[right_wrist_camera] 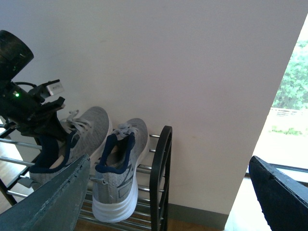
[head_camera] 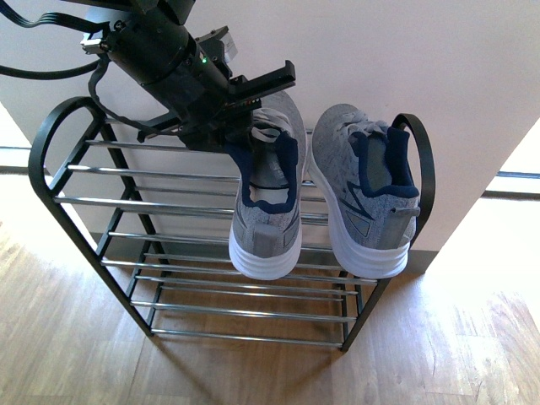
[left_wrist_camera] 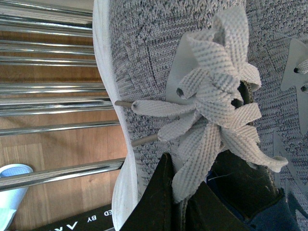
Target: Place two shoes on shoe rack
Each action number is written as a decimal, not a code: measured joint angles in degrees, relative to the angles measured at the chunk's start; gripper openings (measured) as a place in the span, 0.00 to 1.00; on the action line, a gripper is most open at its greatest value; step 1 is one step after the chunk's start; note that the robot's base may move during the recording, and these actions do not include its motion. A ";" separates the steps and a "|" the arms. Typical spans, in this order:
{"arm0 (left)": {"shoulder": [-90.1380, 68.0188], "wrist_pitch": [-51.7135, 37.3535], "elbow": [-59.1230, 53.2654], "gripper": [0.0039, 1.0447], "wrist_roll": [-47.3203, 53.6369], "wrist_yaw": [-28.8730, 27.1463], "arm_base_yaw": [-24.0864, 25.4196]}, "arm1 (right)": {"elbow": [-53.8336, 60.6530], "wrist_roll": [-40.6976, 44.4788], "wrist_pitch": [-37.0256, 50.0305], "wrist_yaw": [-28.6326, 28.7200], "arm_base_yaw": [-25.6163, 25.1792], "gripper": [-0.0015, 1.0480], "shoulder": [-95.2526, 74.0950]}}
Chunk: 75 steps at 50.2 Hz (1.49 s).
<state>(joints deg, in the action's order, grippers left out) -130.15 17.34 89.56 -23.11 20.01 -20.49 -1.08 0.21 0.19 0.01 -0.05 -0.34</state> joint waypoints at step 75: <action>22.01 -3.76 -5.55 0.91 0.63 -11.19 3.04 | 0.00 0.00 0.00 0.00 0.00 0.91 0.00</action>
<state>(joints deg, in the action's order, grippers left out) -108.14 13.58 84.01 -22.48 8.82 -17.45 -1.08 0.21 0.19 0.01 -0.05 -0.34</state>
